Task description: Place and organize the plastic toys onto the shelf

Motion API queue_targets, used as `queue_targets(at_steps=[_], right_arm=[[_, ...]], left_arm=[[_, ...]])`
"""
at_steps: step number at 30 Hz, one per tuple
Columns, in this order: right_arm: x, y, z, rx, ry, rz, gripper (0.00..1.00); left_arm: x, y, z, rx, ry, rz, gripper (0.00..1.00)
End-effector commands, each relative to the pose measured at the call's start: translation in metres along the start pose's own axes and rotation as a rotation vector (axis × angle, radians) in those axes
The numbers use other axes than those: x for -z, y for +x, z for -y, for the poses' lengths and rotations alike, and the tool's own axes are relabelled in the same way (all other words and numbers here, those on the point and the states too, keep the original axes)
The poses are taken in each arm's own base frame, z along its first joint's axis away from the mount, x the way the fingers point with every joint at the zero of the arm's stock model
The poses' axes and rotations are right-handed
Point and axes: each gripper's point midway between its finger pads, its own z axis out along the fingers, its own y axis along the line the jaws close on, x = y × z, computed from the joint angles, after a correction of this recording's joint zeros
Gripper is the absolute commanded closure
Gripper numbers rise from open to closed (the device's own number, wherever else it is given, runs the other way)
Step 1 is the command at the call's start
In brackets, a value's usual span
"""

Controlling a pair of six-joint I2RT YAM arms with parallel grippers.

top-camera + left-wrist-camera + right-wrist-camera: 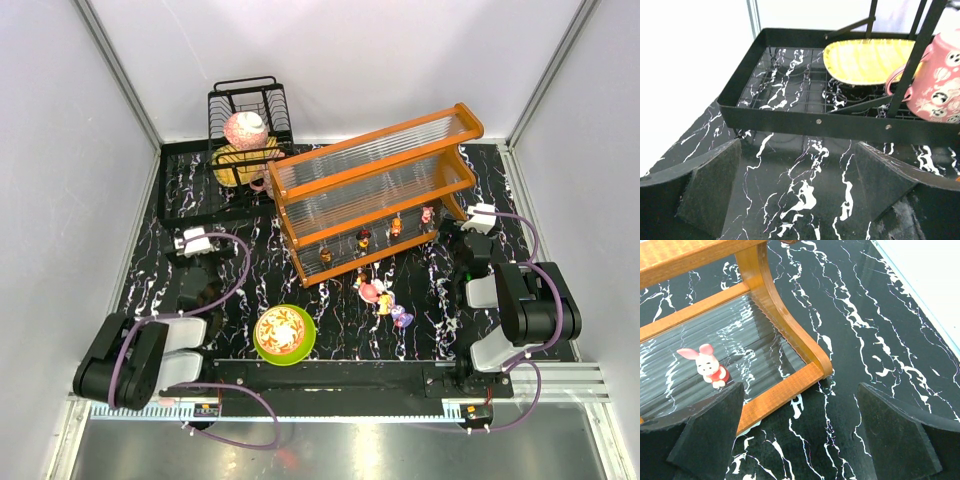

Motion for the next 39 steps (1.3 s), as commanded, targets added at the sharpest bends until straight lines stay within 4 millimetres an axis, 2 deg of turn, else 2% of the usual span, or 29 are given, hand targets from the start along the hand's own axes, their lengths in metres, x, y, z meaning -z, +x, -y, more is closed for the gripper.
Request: queue_targets(at_steps=[1, 3, 4, 5, 6, 7, 8, 9, 10, 15, 16, 18, 22, 25, 29, 33, 39], right_arm=[[-0.005, -0.023, -0.004, -0.018, -0.003, 0.075, 0.0], [-0.005, -0.023, -0.004, -0.016, -0.005, 0.075, 0.0], [-0.006, -0.022, -0.005, -0.015, -0.005, 0.072, 0.0], [-0.006, -0.022, -0.004, -0.015, -0.003, 0.072, 0.0], [-0.006, -0.023, -0.004, -0.016, -0.003, 0.074, 0.0], [-0.006, -0.023, -0.005, -0.015, -0.006, 0.072, 0.0], [-0.006, -0.022, -0.005, -0.015, -0.006, 0.071, 0.0], [-0.005, -0.022, -0.004, -0.015, -0.005, 0.071, 0.0], [-0.006, -0.022, -0.005, -0.015, -0.005, 0.072, 0.0], [-0.006, -0.023, -0.004, -0.014, -0.005, 0.072, 0.0], [-0.006, -0.022, -0.005, -0.013, -0.006, 0.071, 0.0], [-0.005, -0.024, -0.005, -0.016, -0.005, 0.075, 0.0], [-0.006, -0.023, -0.005, -0.016, -0.005, 0.074, 0.0], [-0.006, -0.023, -0.004, -0.016, -0.003, 0.074, 0.0], [-0.001, -0.021, 0.0, -0.018, 0.012, 0.082, 0.0], [0.016, -0.04, -0.001, -0.042, -0.003, 0.176, 0.0], [0.044, -0.066, 0.009, -0.16, 0.052, 0.132, 0.0]], left_arm=[[0.008, -0.034, -0.008, 0.045, -0.064, 0.113, 0.01], [0.006, -0.033, -0.003, 0.049, -0.079, 0.061, 0.01], [0.007, -0.044, -0.007, 0.089, -0.112, 0.075, 0.01], [0.006, -0.047, -0.007, 0.103, -0.122, 0.06, 0.01], [0.003, -0.041, -0.003, 0.136, -0.131, -0.012, 0.01], [0.005, -0.049, -0.004, 0.179, -0.144, -0.02, 0.01], [0.006, -0.048, -0.005, 0.201, -0.162, -0.051, 0.01], [0.008, -0.042, -0.005, 0.219, -0.178, -0.113, 0.01], [0.01, -0.047, -0.005, 0.236, -0.173, -0.116, 0.01], [0.026, -0.047, -0.004, 0.304, -0.193, -0.213, 0.01], [0.03, -0.053, -0.013, 0.337, -0.236, -0.201, 0.01], [0.035, -0.061, -0.017, 0.376, -0.256, -0.217, 0.01], [0.047, -0.084, -0.01, 0.453, -0.175, -0.214, 0.01], [0.053, -0.09, 0.002, 0.463, -0.085, -0.23, 0.01], [0.061, -0.082, 0.01, 0.493, -0.042, -0.285, 0.01], [0.072, -0.069, -0.009, 0.527, -0.162, -0.332, 0.01], [0.077, -0.068, -0.011, 0.54, -0.149, -0.318, 0.01]])
